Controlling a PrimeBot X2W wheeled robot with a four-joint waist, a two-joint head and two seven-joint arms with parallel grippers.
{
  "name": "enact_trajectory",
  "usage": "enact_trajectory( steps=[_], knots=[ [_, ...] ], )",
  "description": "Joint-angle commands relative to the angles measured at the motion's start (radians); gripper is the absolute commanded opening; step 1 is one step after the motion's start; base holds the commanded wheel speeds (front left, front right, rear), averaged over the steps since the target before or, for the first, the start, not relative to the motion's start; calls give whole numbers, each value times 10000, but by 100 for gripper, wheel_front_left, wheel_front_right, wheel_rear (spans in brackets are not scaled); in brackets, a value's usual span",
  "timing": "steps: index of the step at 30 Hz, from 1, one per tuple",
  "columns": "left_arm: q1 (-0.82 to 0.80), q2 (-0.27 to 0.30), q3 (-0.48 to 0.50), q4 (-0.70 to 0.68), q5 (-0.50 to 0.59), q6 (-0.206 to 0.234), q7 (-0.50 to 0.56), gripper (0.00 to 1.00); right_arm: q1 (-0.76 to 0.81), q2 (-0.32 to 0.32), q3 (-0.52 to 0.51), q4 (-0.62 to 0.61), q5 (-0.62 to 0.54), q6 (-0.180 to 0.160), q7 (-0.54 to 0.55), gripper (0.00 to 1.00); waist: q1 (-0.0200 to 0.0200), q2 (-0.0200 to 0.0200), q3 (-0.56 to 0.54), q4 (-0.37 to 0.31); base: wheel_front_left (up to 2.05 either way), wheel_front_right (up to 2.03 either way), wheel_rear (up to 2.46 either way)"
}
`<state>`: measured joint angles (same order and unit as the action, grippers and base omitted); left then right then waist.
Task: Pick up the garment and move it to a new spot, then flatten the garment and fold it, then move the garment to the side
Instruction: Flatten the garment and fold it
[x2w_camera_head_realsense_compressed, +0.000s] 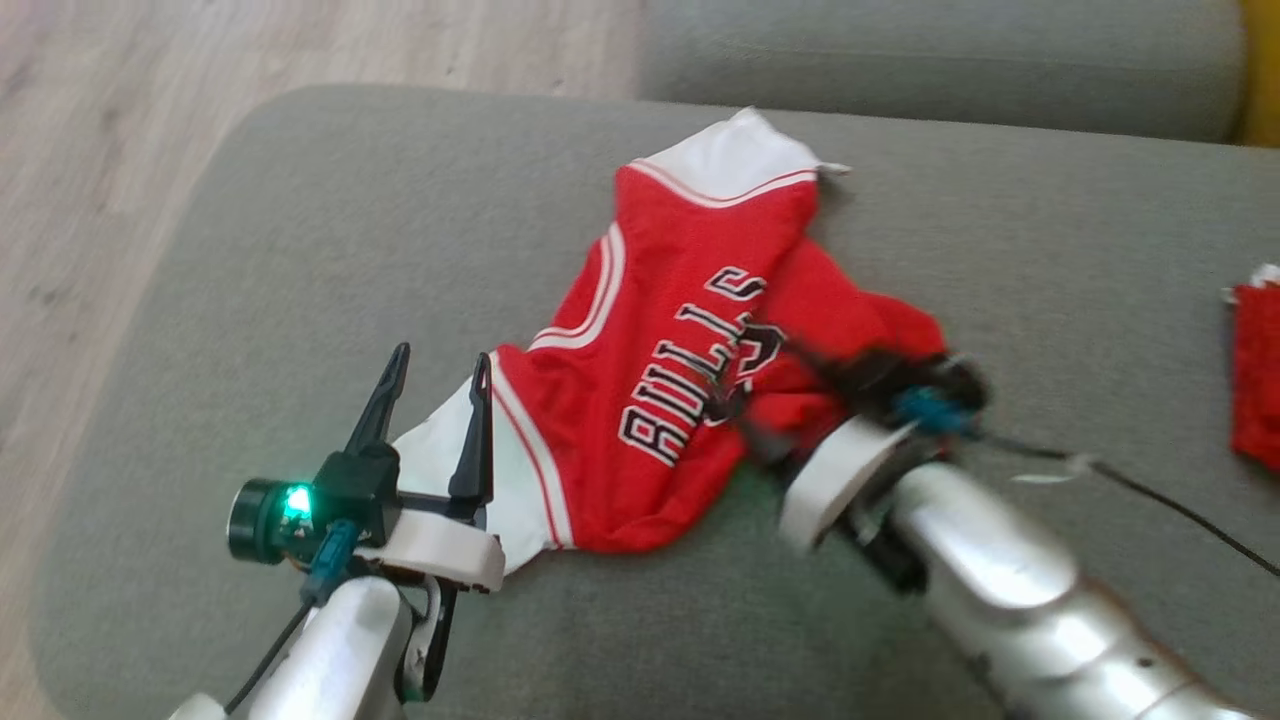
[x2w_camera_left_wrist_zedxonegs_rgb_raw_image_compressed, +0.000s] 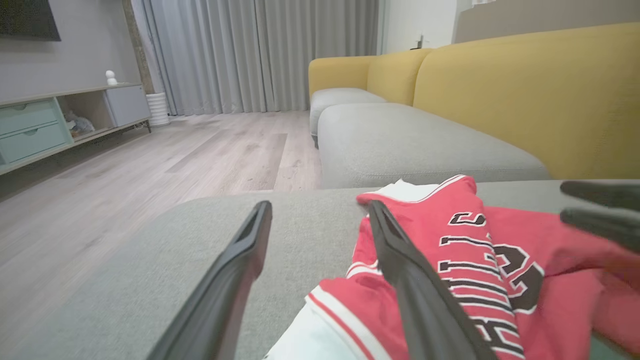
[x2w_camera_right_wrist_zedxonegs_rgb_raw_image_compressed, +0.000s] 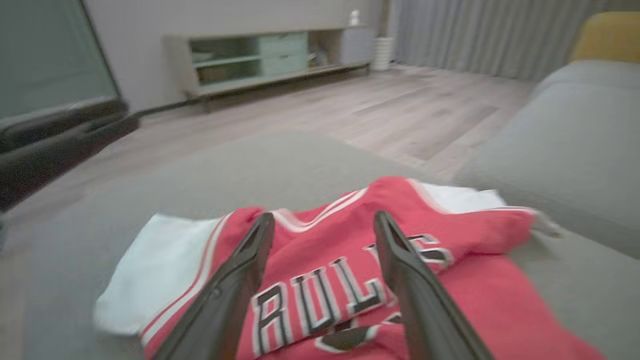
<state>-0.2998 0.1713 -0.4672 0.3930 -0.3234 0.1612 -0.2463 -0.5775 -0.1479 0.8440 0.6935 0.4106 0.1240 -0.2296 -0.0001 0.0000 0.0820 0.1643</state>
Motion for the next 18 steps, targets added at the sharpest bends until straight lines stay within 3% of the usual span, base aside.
enact_trajectory(
  steps=[1,10,13,18],
  knots=[
    [-213,220,372,-367,24,72,19,100,185,100,-614,-338,-104,67,-170,100,1,0,-252,-327,0,0,0],
    [67,221,276,-707,-45,178,37,100,2601,720,-6813,-1845,-1963,67,-316,100,1,0,-463,-983,0,0,0],
    [122,207,234,-758,-74,182,33,100,3544,915,-7683,-2312,-2424,67,-315,100,1,0,-418,-1081,0,0,0],
    [76,162,121,-846,-69,174,49,100,4044,971,-7940,-2976,-2405,67,-44,100,1,0,-127,-1048,0,0,0]
  ],
)
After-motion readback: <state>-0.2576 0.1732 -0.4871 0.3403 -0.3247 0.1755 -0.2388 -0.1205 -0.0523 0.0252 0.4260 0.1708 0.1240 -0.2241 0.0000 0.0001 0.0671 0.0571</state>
